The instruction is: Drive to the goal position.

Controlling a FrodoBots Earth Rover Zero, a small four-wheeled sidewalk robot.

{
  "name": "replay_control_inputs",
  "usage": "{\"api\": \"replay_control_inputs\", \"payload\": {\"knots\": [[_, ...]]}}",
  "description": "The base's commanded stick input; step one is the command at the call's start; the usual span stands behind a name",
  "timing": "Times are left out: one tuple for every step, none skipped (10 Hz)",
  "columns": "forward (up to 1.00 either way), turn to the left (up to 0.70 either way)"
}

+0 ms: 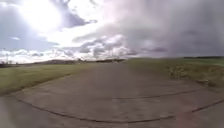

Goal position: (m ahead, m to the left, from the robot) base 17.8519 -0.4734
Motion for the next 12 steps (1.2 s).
{"api": "replay_control_inputs", "payload": {"knots": [[1.00, 0.00], [1.00, 0.00], [1.00, 0.00], [1.00, 0.00], [1.00, 0.00], [1.00, 0.00], [1.00, 0.00], [1.00, 0.00], [1.00, 0.00], [1.00, 0.00], [1.00, 0.00], [1.00, 0.00]]}}
